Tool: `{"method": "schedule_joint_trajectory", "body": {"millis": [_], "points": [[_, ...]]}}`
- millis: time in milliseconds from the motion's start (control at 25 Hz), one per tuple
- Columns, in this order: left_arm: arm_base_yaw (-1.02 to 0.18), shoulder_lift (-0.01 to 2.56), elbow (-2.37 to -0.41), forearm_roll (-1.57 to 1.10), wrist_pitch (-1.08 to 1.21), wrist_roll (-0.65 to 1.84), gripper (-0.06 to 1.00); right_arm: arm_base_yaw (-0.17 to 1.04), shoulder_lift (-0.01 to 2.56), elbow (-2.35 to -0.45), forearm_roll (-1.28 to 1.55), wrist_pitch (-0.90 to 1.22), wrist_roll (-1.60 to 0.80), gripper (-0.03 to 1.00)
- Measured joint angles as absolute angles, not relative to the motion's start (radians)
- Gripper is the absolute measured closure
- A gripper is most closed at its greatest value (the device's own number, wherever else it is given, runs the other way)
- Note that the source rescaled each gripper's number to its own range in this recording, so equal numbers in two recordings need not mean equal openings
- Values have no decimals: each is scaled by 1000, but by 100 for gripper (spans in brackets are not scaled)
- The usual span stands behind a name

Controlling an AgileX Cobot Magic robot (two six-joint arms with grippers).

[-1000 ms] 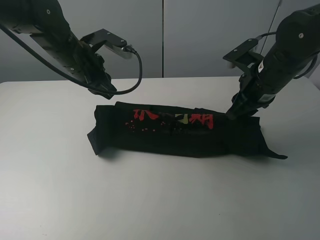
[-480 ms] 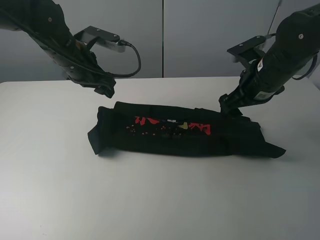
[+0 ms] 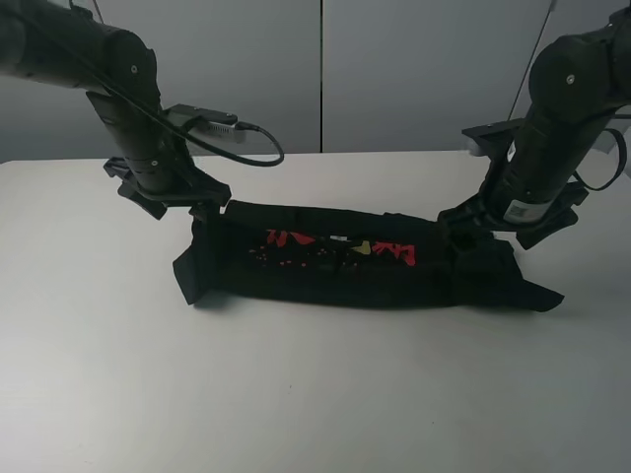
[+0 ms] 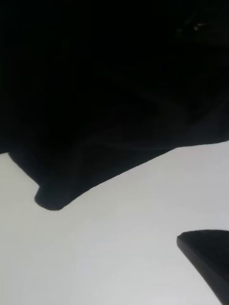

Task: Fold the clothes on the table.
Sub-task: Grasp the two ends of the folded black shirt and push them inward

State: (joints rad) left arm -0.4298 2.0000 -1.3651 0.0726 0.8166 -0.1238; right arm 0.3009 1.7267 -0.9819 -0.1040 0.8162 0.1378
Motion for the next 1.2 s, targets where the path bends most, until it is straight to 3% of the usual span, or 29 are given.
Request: {"method": "schedule_joint_trajectory", "body": {"millis": [480,840,1200], "points": [[-311,2104,-1374,0,868,-121,-5,301,1728,-984,12,853,108,-3],[-309,2108,-1377,-5,820,-102,-5,297,1751,-1029,16,857,108,-3],[-309,2169,-1380,-13,813,-102,-5,210,1836,-1072,13,858,95,-3]]}}
